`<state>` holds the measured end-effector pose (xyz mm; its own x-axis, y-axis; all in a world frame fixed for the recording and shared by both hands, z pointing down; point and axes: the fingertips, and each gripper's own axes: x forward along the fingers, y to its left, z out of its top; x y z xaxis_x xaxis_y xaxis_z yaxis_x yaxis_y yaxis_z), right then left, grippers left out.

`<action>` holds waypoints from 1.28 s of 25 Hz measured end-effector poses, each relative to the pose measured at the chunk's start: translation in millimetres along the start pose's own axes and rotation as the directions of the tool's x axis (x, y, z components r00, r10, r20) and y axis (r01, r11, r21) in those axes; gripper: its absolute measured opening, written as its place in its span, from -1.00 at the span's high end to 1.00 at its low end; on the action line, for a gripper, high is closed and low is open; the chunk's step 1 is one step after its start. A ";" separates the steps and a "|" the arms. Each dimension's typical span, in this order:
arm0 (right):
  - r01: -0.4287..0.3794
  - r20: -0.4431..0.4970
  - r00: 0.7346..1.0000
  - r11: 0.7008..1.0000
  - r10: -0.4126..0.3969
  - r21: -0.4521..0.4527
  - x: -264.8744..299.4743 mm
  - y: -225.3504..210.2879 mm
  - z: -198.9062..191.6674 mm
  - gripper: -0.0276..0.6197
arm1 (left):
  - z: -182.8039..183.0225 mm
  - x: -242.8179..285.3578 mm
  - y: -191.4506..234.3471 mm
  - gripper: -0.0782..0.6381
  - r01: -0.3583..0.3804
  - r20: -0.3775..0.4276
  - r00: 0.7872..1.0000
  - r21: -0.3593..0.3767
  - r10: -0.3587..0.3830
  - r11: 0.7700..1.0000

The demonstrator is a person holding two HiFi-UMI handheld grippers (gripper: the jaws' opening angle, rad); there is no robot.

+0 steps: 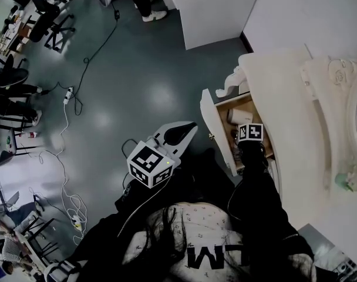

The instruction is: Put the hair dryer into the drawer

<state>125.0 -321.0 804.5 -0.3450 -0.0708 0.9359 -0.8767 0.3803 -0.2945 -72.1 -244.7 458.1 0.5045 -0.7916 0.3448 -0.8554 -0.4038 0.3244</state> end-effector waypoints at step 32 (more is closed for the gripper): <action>-0.231 0.722 0.665 0.972 0.191 -0.044 -246.0 163.4 41.9 0.10 | 15.7 -19.0 -15.6 0.78 0.280 -0.029 0.960 0.106 -0.279 0.954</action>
<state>52.7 -280.1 518.1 -0.6386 -0.6405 0.4266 -0.7577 0.4262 -0.4942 -70.2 -230.6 432.7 0.7259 -0.6342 0.2660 -0.6873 -0.6557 0.3125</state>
